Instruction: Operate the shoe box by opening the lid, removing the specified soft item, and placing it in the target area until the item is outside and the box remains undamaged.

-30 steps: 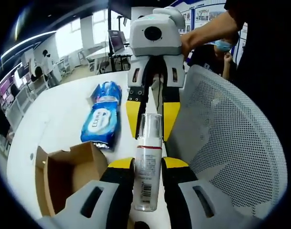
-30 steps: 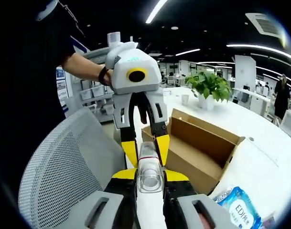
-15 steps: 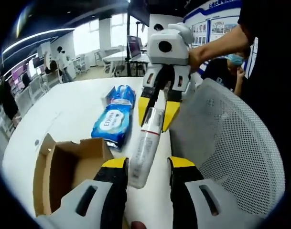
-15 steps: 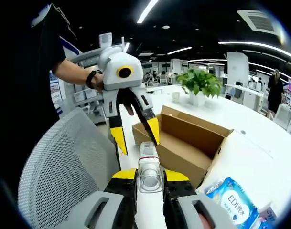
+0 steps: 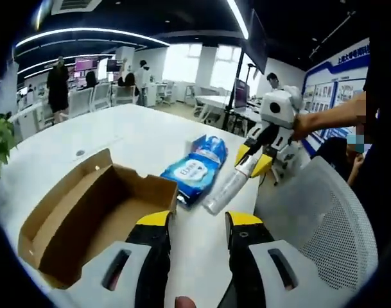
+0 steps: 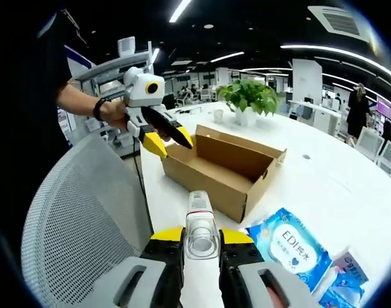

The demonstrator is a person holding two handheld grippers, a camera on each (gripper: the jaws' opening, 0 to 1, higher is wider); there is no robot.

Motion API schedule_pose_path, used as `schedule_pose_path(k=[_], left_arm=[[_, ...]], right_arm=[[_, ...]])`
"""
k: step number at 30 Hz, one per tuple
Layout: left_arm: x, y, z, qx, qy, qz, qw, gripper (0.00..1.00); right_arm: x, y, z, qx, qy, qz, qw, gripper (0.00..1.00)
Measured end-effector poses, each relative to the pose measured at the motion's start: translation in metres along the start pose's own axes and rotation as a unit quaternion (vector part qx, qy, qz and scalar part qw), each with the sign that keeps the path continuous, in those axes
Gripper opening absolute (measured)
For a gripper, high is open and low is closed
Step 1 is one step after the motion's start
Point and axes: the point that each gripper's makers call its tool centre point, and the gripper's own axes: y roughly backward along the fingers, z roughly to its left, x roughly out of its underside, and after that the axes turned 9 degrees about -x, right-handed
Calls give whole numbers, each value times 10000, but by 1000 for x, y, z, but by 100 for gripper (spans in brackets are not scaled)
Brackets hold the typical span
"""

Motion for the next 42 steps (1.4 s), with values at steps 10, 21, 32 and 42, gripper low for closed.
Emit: schedule_pose_path(k=[10, 21, 32, 42], left_arm=[[11, 3, 17, -645, 560, -107, 9963, 34], [19, 13, 29, -1163, 980, -242, 9881, 33], [21, 21, 39, -1444, 1126, -315, 9826, 34], [24, 21, 36, -1542, 1112, -289, 9813, 34]], right_arm=[[21, 21, -25, 68, -505, 141, 9986, 15], [22, 43, -63, 115, -334, 503, 9981, 15], [17, 59, -111, 69, 19, 1218, 9925, 15], [9, 69, -155, 77, 534, 2062, 9770, 15]])
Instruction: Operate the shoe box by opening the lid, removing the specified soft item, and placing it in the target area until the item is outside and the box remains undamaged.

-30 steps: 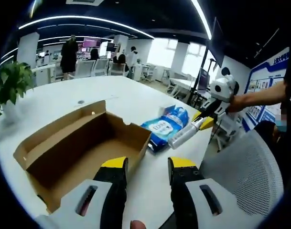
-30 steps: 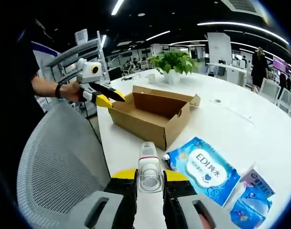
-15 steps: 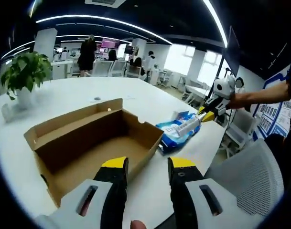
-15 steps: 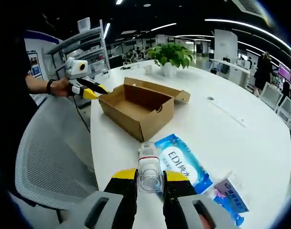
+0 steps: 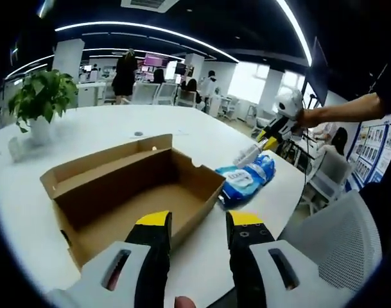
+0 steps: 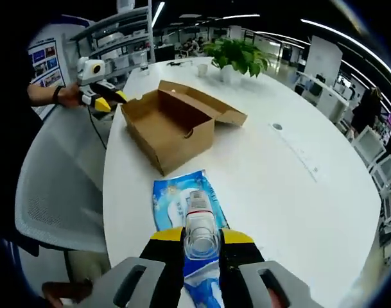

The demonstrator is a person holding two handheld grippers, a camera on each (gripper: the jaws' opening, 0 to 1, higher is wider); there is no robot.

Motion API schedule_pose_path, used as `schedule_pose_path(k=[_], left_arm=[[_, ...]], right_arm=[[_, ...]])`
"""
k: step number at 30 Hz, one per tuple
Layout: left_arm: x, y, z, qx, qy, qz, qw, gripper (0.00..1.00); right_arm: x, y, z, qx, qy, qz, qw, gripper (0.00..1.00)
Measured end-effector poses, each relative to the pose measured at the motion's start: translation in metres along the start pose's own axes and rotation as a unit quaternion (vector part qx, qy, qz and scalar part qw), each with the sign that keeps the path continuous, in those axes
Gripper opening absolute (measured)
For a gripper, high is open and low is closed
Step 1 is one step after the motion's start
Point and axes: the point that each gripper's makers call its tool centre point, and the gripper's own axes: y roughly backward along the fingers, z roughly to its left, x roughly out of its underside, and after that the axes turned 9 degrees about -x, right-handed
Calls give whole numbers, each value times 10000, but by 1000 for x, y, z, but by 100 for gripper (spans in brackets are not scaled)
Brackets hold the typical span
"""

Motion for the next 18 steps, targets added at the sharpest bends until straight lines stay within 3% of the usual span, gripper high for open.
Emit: schedule_pose_path(k=[7, 10, 18], left_arm=[[1, -1, 7, -70, 34, 14, 10000, 34], [1, -1, 7, -86, 47, 2, 10000, 33], [1, -1, 7, -96, 34, 16, 9999, 33]], right_arm=[[6, 3, -29, 139, 229, 644, 9976, 15], [10, 4, -41, 221, 406, 1052, 9934, 15], [12, -2, -58, 235, 771, 1717, 9819, 15]])
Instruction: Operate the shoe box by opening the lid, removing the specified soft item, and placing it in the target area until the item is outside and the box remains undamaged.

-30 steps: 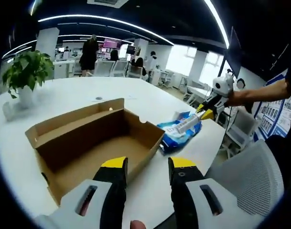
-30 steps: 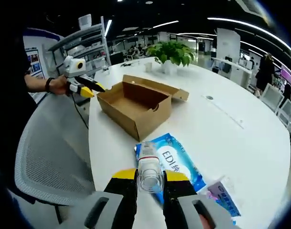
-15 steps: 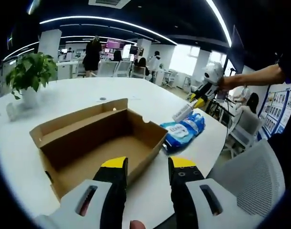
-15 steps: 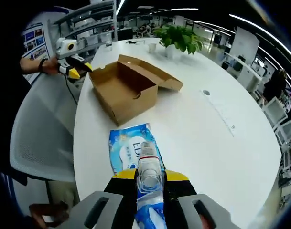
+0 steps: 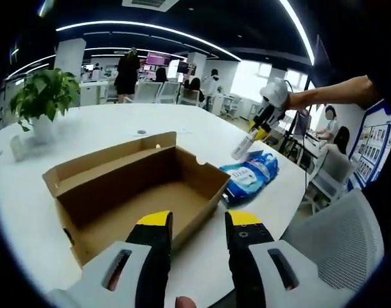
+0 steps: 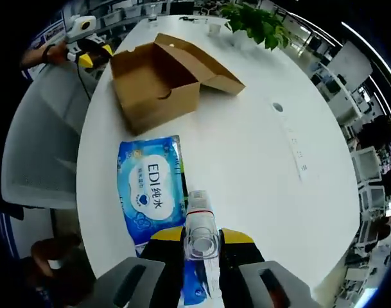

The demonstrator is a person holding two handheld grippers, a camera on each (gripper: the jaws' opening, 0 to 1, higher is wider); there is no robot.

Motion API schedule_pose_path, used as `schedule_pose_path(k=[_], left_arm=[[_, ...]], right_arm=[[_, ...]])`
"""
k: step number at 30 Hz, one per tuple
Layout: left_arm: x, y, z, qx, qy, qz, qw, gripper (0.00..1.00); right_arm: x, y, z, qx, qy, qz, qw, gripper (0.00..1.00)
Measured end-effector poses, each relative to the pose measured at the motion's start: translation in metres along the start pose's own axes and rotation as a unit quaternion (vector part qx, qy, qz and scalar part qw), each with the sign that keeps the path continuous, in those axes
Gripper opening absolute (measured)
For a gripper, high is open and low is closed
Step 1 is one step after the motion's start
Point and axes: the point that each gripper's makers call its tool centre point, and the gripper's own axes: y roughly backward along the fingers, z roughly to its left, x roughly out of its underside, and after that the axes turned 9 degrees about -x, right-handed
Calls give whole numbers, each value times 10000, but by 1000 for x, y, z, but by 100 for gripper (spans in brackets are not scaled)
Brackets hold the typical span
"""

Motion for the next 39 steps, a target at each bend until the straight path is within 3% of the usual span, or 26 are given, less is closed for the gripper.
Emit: schedule_pose_path(k=[6, 11, 28, 39], left_arm=[[0, 0, 2, -20, 32, -8, 10000, 33], [0, 0, 2, -19, 41, -9, 10000, 33], [0, 0, 4, -17, 91, -12, 10000, 32], [-2, 0, 5, -6, 119, -41, 9999, 32]], right_arm=[[1, -9, 0, -97, 447, 474, 9978, 16], [12, -16, 0, -174, 955, 1149, 9886, 16], [17, -29, -2, -287, 563, 1488, 9869, 16], [15, -29, -3, -372, 350, 1525, 9870, 16]])
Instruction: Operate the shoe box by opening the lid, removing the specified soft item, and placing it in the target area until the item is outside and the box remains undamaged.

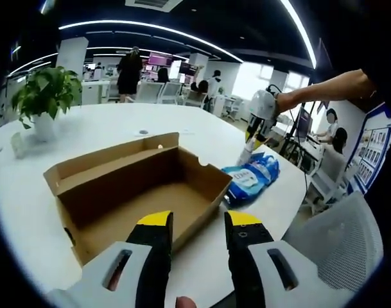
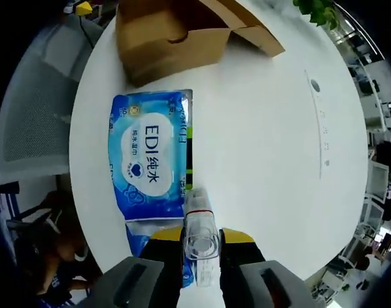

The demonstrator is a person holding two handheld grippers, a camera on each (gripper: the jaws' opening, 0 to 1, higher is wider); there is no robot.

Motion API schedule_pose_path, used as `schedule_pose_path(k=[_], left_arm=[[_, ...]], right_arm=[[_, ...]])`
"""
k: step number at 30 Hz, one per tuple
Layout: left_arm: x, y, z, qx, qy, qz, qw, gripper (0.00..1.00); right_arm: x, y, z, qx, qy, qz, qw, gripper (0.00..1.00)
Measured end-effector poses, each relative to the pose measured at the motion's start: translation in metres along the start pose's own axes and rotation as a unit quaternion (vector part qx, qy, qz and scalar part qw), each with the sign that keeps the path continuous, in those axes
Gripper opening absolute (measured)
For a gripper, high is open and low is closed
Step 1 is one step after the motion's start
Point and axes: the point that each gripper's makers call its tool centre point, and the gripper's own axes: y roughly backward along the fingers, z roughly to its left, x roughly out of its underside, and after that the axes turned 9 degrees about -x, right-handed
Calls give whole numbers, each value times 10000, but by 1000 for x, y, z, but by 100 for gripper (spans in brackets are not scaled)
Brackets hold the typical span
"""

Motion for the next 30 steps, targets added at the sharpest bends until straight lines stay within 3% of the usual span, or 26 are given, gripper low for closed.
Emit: schedule_pose_path(k=[9, 24, 30], left_arm=[[-1, 0, 0, 7, -9, -11, 10000, 32], [-1, 0, 1, -13, 1, -21, 10000, 32], [-3, 1, 3, -60, 51, -52, 10000, 32]], right_arm=[[-2, -3, 2, -43, 29, 39, 10000, 18], [2, 1, -3, 111, 104, 59, 9999, 30], [5, 8, -6, 238, -22, -77, 9997, 31]])
